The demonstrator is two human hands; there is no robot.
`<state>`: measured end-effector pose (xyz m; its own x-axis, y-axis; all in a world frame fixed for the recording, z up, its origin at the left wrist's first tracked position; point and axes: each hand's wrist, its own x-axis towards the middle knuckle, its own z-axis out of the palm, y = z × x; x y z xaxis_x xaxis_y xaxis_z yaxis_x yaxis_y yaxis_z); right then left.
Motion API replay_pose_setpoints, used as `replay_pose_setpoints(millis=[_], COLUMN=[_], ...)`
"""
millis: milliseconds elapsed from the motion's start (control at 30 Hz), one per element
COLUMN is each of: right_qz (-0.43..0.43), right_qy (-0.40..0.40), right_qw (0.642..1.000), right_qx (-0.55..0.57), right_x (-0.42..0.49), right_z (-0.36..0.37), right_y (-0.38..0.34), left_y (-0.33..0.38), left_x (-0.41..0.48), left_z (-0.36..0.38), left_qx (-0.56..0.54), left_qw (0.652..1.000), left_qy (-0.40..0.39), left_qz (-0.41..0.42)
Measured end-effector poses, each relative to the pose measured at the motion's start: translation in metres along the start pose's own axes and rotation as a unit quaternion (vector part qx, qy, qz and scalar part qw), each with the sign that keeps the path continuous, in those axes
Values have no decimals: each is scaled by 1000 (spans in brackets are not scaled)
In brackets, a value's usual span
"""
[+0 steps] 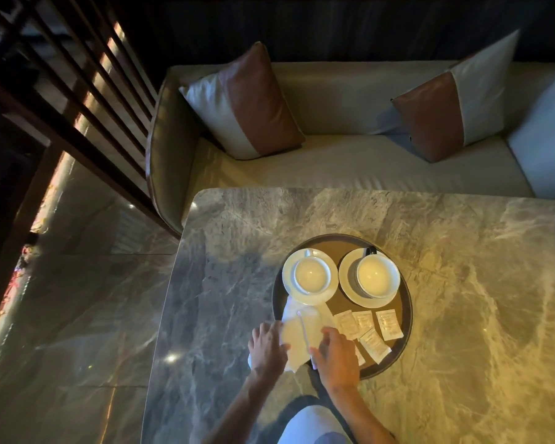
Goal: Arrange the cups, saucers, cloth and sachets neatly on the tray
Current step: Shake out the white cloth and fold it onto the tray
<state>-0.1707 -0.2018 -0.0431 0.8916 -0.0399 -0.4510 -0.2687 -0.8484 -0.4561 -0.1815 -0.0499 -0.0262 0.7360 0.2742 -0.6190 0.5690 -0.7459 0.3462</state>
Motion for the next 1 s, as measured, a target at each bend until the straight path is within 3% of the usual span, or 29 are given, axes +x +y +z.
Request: replay_pose_setpoints(millis=[300, 500, 700, 800, 933, 1000], right_qz=[-6, -28, -74, -81, -42, -21], right_qy=[58, 56, 73, 39, -68, -77], right_qw=[993, 988, 985, 991, 993, 990], right_qx=[107, 141, 135, 97, 91, 117], right_x=[-36, -68, -75, -73, -61, -51], right_z=[-12, -27, -45, -45, -41, -40], right_y=[8, 20, 18, 22, 29, 27], left_y=[-34, -59, -54, -41, -11, 5], left_x=[-43, -72, -97, -104, -102, -87], left_z=[-16, -21, -27, -26, -4, 8], left_qx=[36, 85, 76, 75, -27, -98], left_qw=[991, 972, 918, 953, 967, 964], left_qy=[-13, -20, 97, 25, 35, 34], left_qz=[126, 218, 378, 291, 250, 245])
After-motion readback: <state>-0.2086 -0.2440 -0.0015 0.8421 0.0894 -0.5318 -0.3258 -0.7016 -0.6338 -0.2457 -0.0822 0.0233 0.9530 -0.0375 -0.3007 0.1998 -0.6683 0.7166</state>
